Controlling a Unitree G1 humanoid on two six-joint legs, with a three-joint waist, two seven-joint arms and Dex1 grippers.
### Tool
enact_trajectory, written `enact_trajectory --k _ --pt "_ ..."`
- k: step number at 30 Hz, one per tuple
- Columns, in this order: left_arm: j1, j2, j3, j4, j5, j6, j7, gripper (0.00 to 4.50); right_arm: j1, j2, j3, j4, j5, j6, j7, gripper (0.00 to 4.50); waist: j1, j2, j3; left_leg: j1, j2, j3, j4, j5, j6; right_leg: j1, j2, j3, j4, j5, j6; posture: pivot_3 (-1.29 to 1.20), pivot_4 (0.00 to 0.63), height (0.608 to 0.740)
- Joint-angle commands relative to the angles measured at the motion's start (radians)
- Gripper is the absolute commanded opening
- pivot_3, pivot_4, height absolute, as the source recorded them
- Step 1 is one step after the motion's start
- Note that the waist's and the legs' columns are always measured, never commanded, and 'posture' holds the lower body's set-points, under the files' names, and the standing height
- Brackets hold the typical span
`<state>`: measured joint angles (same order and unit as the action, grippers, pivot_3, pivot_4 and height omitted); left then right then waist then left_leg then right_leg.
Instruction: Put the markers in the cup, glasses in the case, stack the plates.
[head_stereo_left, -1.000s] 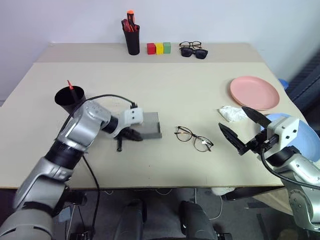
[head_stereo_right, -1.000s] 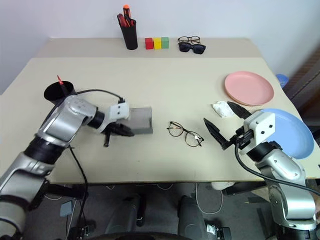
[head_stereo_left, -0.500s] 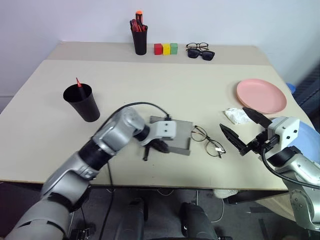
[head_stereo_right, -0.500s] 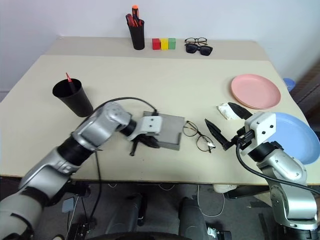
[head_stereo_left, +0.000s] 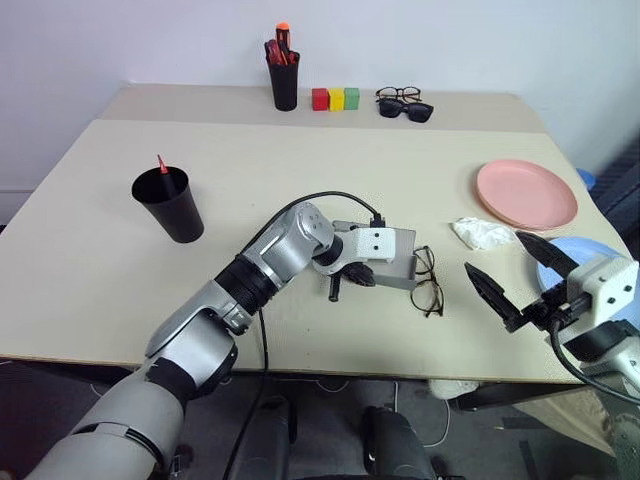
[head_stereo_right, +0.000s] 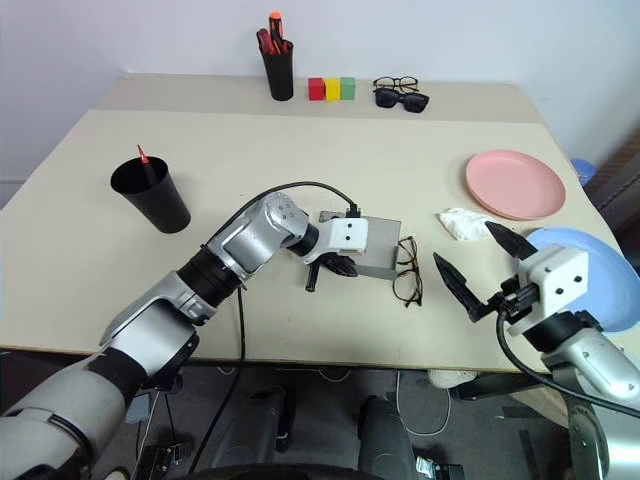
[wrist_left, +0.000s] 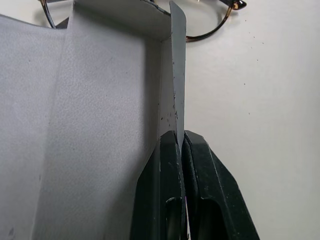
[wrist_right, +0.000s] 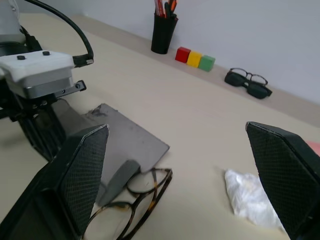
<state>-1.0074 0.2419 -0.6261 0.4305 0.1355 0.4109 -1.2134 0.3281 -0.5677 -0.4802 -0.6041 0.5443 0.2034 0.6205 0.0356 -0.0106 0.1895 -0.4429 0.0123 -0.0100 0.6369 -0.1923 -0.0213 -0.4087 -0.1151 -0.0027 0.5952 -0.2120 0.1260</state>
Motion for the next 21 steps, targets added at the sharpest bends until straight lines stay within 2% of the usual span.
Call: enact_trajectory --k 1,7,10,21 --pt "0.032 0.067 0.040 0.004 0.003 -0.066 -0.011 0.04 0.084 -0.010 -0.072 -0.065 0.055 0.002 0.047 4.50 -0.005 0.000 0.000 0.000 0.000 0.000 -0.001 0.000 0.000 0.000 0.000 0.000 0.000 0.000 0.000 0.00 0.150 0.740" --pt "0.086 0.151 0.081 -0.067 -0.009 -0.068 -0.035 0.04 0.351 0.013 -0.189 -0.107 0.125 -0.003 0.176 4.50 -0.013 0.001 -0.001 0.001 0.001 0.000 -0.003 0.000 0.000 -0.001 0.000 0.000 0.000 0.000 0.000 0.00 0.150 0.740" --pt "0.107 0.179 0.091 -0.107 -0.013 -0.035 -0.042 0.04 0.430 0.033 -0.215 -0.121 0.150 -0.012 0.206 4.50 -0.025 0.001 -0.001 0.001 0.001 0.000 -0.004 0.000 0.000 -0.001 0.000 0.000 0.000 0.000 0.000 0.00 0.150 0.740" --pt "0.129 0.202 0.097 -0.175 -0.016 0.029 -0.060 0.04 0.456 0.032 -0.232 -0.138 0.145 0.000 0.190 4.50 -0.024 0.002 -0.001 0.000 0.002 0.001 -0.005 -0.002 -0.004 -0.002 0.000 0.000 -0.003 -0.001 0.002 0.00 0.150 0.740"
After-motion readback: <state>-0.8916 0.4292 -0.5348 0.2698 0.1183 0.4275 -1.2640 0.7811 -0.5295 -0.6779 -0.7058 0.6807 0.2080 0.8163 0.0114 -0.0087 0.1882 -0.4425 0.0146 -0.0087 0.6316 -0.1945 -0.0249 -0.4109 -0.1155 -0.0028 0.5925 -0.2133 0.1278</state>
